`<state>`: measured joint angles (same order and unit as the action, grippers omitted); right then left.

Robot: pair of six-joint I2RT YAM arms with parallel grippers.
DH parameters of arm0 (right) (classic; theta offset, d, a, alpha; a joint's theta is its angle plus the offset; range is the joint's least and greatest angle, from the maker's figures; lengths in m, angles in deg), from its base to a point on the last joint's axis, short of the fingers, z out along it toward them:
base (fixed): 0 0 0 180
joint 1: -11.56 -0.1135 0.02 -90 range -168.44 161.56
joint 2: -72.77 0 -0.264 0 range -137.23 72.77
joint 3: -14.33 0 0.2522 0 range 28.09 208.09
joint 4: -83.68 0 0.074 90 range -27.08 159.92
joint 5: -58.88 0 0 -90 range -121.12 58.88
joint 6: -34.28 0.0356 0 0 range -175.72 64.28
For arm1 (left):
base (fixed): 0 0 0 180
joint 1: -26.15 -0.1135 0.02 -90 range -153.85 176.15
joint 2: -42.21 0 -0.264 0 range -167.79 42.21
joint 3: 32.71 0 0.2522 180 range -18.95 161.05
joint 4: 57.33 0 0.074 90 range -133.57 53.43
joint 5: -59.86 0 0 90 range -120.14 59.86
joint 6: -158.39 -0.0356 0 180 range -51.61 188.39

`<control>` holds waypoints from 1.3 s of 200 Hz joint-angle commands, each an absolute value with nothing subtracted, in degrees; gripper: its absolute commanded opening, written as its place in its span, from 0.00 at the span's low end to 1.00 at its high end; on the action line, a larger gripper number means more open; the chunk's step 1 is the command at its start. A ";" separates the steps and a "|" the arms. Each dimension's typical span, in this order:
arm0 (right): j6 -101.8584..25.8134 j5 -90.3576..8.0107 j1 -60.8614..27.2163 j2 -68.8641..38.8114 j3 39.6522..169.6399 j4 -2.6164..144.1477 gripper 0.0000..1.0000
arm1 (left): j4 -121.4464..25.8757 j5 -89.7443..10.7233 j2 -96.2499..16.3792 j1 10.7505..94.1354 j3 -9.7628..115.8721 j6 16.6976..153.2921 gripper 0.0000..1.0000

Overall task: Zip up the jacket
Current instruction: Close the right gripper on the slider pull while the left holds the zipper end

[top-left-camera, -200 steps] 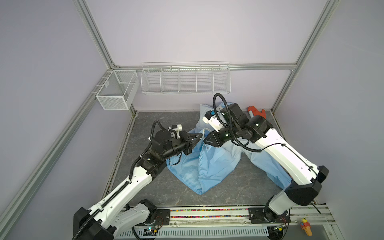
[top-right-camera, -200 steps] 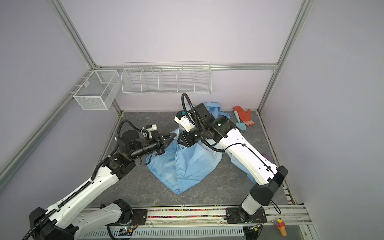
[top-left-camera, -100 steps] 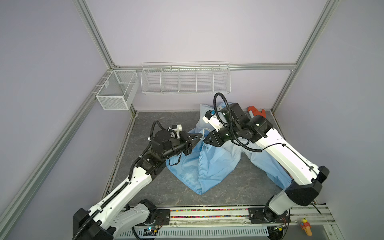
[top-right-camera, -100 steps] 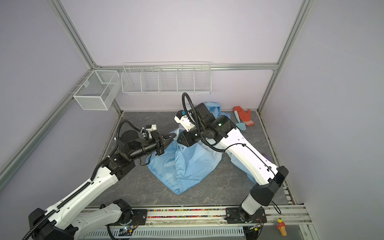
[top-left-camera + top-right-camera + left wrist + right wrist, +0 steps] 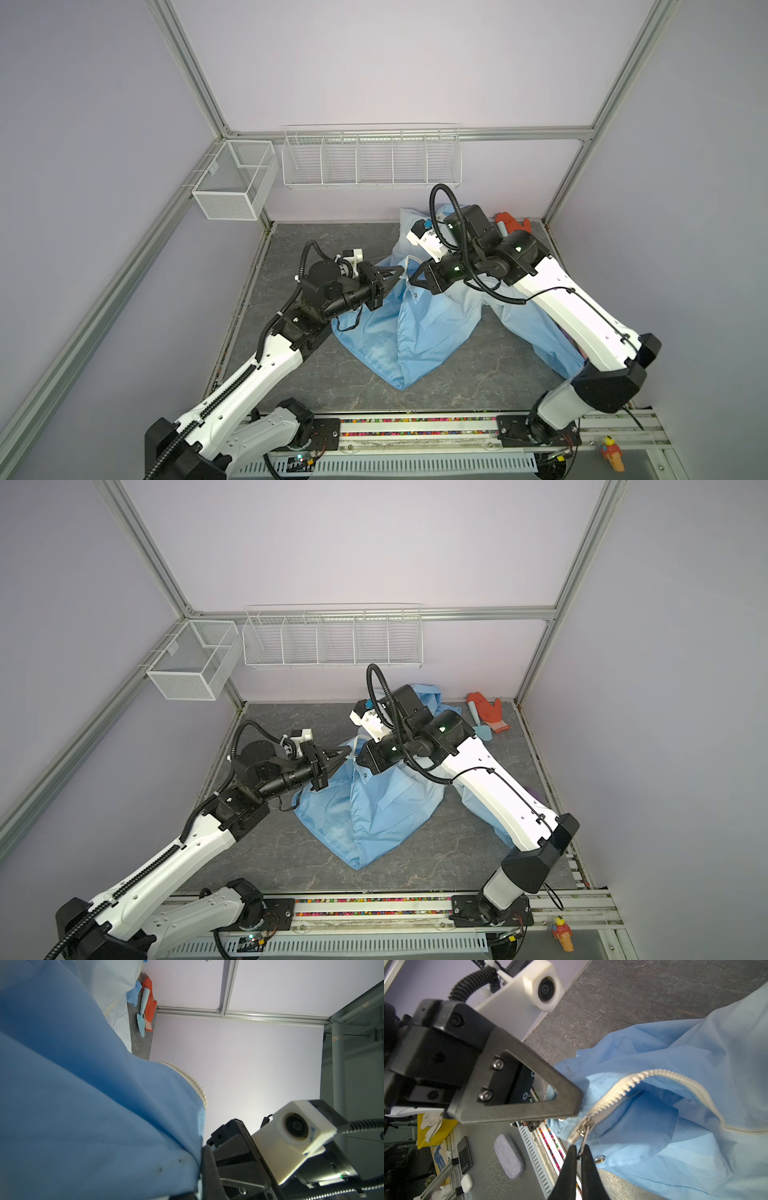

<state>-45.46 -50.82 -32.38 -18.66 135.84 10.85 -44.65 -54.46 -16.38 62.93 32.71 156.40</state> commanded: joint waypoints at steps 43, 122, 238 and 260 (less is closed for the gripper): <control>-46.25 -50.30 -31.87 -16.70 136.20 13.13 0.07 | -46.13 -55.88 -14.22 63.24 33.34 156.09 0.00; -45.29 -52.13 -31.92 -17.49 136.29 14.68 0.12 | -46.37 -56.26 -14.48 63.33 33.48 156.10 0.00; -45.21 -53.94 -31.88 -17.70 134.62 16.46 0.07 | -47.11 -56.24 -14.99 63.51 33.94 156.35 0.00; -44.78 -54.97 -31.90 -17.84 133.97 16.47 0.09 | -47.32 -56.31 -15.30 63.51 34.22 156.37 0.00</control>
<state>-44.80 -52.29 -32.03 -18.12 135.31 14.32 -44.52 -55.48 -15.64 63.08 32.69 156.40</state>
